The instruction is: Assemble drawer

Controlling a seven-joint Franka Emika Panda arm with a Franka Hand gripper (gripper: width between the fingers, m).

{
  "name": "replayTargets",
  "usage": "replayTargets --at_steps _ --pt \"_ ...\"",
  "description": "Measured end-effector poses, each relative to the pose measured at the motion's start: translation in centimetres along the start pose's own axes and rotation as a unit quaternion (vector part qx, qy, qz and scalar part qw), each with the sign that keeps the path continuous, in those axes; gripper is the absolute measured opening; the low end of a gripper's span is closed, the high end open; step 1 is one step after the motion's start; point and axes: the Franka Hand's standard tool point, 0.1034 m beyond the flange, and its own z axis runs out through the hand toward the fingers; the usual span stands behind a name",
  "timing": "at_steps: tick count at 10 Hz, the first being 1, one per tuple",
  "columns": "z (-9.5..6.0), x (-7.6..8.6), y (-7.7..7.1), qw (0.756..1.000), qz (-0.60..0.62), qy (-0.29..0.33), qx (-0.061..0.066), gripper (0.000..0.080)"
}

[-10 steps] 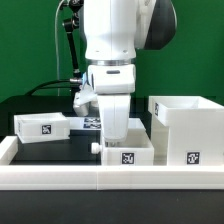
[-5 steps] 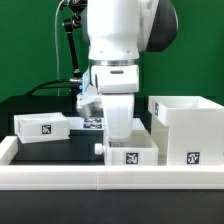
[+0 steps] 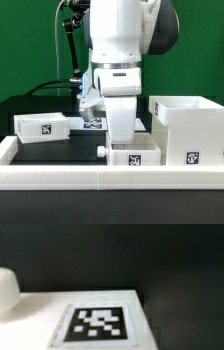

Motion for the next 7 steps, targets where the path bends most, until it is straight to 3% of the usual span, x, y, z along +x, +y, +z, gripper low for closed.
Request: replayTargets --at_steps 7 --pt "0.27 0.71 0.43 1.0 -0.018 -0.008 -0.001 0.0042"
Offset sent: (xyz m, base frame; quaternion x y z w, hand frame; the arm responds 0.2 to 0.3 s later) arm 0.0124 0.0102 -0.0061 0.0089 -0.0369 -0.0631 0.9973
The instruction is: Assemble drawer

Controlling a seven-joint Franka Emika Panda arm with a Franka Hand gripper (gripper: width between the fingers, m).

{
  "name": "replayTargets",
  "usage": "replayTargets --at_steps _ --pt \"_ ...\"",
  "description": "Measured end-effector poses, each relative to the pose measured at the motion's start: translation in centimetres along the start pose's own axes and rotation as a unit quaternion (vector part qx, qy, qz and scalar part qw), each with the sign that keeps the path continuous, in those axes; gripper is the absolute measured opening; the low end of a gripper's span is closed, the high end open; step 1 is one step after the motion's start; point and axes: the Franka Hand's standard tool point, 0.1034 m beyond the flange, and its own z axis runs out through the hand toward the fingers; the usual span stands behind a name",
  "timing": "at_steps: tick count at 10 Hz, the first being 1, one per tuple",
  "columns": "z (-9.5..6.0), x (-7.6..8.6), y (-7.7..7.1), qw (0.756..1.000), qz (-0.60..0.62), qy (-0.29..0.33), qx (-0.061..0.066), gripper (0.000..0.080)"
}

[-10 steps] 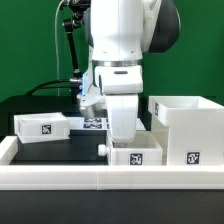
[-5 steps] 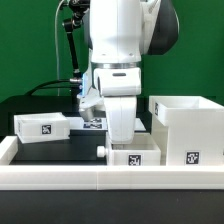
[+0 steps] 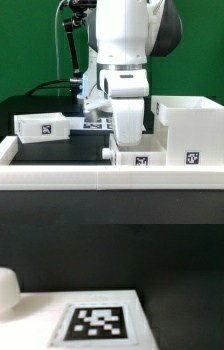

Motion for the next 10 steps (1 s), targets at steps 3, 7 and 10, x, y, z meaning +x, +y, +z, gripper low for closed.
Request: replayTargets --at_steps 3,7,10 --pt "0.0 -0.11 0.0 1.0 0.003 0.0 0.0 0.0042" --pt "-0.07 0.05 0.11 1.0 0.029 -0.005 0.001 0.0042" --pt "-0.08 0.03 -0.01 0.999 0.041 -0.006 0.015 0.0042"
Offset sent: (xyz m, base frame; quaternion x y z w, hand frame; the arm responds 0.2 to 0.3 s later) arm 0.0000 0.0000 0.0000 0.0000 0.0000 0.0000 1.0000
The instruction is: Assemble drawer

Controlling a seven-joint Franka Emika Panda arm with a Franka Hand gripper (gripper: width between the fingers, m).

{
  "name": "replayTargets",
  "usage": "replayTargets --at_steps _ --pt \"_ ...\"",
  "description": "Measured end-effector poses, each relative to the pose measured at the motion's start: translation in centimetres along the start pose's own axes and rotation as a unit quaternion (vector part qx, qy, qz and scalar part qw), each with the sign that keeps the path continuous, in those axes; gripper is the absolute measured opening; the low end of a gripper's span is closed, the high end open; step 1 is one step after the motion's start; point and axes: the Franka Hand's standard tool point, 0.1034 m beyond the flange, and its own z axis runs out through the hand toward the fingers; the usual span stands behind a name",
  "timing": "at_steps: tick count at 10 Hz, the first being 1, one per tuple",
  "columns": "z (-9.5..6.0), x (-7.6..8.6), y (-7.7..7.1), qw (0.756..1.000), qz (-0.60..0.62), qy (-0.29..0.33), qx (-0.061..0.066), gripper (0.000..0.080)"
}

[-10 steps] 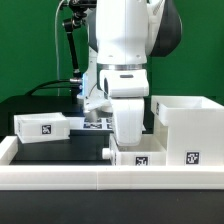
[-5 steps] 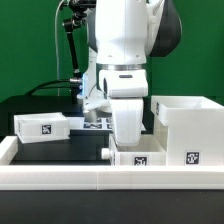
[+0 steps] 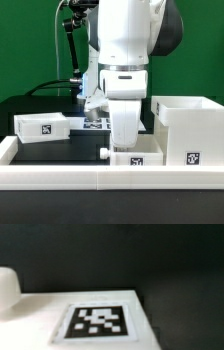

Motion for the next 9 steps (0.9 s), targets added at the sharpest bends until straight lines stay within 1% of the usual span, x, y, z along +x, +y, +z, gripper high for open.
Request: replayTargets --at_steps 1,5,7,9 --pt "-0.04 0.0 0.11 1.0 0.0 0.0 -0.003 0.0042" --pt "-0.01 -0.61 0.07 1.0 0.004 0.0 0.001 0.0042" --pt "0.07 -0.63 0.03 1.0 0.004 0.0 0.001 0.0042" --pt "-0.11 -0.16 0.43 1.0 -0.018 -0.007 -0.002 0.0042"
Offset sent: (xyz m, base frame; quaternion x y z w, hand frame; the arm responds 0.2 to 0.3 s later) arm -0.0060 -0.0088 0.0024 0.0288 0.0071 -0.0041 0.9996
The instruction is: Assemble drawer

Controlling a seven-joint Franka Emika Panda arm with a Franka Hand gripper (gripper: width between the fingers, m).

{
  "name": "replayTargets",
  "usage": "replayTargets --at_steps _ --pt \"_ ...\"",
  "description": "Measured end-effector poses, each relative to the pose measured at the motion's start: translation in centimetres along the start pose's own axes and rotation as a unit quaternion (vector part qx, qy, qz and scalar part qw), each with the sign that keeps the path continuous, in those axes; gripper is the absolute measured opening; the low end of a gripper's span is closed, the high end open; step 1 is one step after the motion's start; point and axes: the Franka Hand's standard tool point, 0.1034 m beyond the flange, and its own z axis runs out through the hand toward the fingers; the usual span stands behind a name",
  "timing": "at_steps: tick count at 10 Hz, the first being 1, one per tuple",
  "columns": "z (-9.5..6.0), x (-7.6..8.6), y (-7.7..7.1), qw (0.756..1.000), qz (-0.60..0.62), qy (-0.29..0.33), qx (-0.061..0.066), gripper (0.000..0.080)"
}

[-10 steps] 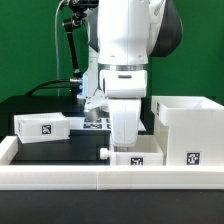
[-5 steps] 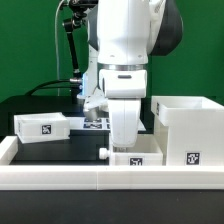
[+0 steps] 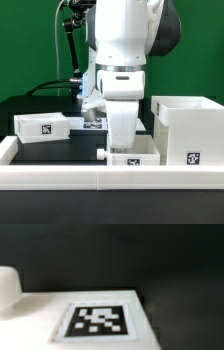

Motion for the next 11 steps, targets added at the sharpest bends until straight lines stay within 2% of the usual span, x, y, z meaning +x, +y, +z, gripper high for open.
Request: replayTargets --at_steps 7,11 --pt "0.1 0.3 0.2 1.0 -0.009 -0.002 -0.003 0.0042" --pt "0.1 1.9 0.3 1.0 -0.005 -0.001 -0.005 0.0042"
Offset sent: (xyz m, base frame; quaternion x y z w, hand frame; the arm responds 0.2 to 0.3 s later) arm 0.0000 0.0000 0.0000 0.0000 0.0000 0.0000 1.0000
